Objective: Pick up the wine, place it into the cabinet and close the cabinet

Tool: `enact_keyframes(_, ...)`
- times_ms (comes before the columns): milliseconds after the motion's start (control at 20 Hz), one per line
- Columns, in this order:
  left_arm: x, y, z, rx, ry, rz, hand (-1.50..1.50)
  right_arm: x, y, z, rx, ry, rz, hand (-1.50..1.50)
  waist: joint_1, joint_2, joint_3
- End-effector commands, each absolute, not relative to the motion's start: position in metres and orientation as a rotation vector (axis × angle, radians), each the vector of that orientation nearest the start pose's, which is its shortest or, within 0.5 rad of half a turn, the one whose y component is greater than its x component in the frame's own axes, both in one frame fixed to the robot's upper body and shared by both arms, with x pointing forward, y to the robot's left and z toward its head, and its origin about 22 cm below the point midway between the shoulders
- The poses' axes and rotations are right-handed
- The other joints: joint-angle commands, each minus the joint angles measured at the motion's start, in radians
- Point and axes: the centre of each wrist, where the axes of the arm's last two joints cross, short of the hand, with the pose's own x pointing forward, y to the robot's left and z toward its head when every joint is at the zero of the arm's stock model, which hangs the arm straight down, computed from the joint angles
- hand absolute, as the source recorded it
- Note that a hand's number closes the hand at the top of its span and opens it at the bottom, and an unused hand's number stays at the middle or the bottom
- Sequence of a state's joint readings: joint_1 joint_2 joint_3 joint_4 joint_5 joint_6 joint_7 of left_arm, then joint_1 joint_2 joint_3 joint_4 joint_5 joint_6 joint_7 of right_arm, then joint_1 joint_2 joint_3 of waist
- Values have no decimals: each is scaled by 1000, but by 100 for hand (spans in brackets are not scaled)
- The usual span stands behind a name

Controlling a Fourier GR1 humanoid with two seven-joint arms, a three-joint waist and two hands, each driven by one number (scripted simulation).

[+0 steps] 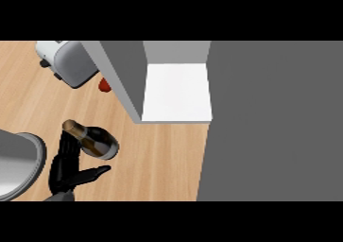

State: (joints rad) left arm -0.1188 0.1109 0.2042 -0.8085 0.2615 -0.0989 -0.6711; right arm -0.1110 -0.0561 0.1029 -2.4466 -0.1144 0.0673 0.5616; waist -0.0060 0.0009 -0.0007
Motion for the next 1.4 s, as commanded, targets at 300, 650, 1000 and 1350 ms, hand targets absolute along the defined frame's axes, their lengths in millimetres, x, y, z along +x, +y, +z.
enact_keyframes(300,212,311,-161,-63,-1625,415,-150,150,-212,213,282,-1967,236,-150,1,0,0)
enact_keyframes(650,228,286,-166,-111,-1652,409,-150,136,-196,202,257,-1972,222,-150,-1,-1,0)
enact_keyframes(1000,231,283,-169,-106,-1688,399,-150,138,-211,211,250,-1965,266,-150,-6,1,0)
enact_keyframes(1350,256,266,-160,-70,-1713,450,150,133,-201,221,297,-1974,262,-150,-5,1,-1)
